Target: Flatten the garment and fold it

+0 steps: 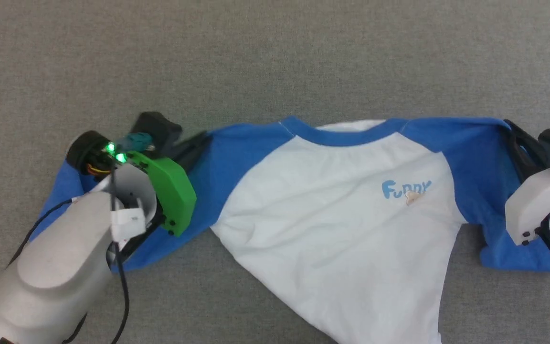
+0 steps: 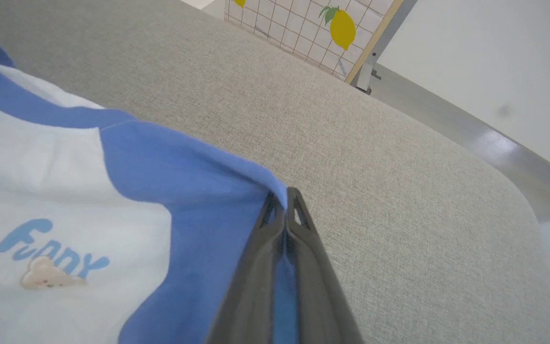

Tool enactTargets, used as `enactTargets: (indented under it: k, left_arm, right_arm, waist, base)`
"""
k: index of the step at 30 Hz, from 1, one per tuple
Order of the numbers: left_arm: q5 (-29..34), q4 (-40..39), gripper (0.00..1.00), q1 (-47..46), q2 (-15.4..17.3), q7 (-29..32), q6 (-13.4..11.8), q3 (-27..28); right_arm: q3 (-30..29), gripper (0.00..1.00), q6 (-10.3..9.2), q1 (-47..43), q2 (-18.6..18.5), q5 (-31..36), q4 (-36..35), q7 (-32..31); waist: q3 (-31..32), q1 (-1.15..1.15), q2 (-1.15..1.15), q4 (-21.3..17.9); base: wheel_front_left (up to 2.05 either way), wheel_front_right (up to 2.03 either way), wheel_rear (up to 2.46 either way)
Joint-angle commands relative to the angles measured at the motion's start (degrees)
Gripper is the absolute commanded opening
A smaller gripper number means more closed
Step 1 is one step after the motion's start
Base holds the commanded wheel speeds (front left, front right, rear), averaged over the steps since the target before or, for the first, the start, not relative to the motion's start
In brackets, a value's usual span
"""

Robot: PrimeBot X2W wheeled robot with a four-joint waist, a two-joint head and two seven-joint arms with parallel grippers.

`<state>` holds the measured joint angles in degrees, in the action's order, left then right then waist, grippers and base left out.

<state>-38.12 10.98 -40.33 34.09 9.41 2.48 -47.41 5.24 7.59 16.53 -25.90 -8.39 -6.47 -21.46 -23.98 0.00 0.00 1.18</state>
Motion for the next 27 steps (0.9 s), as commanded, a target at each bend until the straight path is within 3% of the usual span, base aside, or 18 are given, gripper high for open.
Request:
enactTargets:
  k: [1,7,11,17,27]
  left_arm:
    - [-0.55,-0.16,0.00,0.47,-0.42,-2.93,-1.65,2.01]
    - [-1.73,-3.92,0.00,0.13,0.26,-11.04,-8.18,9.87]
    - [-1.18,-7.53,0.00,-1.80,2.55,-11.54,-11.51,13.37]
    - [0.29,-10.62,0.00,-6.96,6.26,-7.61,-12.45,15.07]
    - [1.17,-13.95,0.00,-15.42,7.69,-1.36,-12.97,16.05]
  right_arm:
    - [-0.69,0.00,-0.10,1.67,0.53,0.94,0.01,1.42]
    - [-1.34,0.00,-0.10,5.46,1.37,2.62,-0.72,4.51]
    - [-0.14,0.00,-0.10,10.54,0.63,3.54,-1.16,5.17]
    - [4.44,0.00,-0.10,20.27,-1.57,3.40,0.26,4.36]
    - [11.55,0.00,-0.10,34.78,-3.24,1.38,2.93,1.69]
  waist:
    - [1.87,0.00,0.00,0.09]
    - [6.06,0.00,0.00,-0.25]
    - [9.10,0.00,0.00,-0.79]
    - [13.48,0.00,0.00,-1.58]
    - [19.31,0.00,0.00,-2.17]
  base:
    - [0.00,0.00,0.00]
    - [0.00,0.00,0.00]
    - [0.00,0.00,0.00]
    - [0.00,0.00,0.00]
    - [0.00,0.00,0.00]
